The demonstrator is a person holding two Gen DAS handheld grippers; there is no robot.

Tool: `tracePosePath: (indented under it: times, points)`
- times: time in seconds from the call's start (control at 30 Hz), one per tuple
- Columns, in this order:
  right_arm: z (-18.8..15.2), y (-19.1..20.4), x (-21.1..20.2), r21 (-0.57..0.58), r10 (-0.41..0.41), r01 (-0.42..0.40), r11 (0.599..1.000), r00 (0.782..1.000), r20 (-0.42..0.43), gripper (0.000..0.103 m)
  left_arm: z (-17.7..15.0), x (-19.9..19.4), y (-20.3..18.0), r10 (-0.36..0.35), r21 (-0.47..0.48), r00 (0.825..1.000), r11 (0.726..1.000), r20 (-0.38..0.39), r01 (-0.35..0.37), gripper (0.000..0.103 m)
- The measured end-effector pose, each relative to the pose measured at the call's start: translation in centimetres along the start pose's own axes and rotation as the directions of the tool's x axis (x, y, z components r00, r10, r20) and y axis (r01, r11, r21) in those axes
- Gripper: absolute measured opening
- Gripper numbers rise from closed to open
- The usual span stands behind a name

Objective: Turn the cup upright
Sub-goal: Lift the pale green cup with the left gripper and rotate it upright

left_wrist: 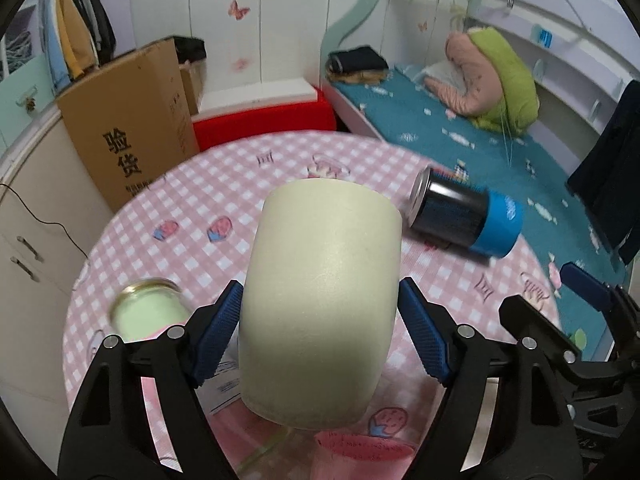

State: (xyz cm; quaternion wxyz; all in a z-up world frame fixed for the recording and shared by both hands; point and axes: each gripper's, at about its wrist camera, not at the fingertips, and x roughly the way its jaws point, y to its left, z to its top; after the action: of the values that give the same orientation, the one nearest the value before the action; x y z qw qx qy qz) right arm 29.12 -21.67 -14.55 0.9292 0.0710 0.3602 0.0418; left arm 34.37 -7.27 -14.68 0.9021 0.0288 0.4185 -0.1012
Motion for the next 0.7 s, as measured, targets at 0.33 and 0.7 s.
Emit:
tracePosePath:
  times: [0.33,0.7]
  points:
    - [-0.7,3.6,-6.9,-0.049,0.044,-0.040,0.998,0.995,0.086,0.096,-2.6,-9.5,1.6,0.034,-0.024,0.994,0.999,0.106,-0.032,0.079]
    - [-6.1,7.8,-11.6,-0.091,0.099,-0.095,0.991,0.995,0.033,0.096,-12.2,-14.8,4.0,0.047,-0.093,0.998,0.995,0.042,-0.043,0.079]
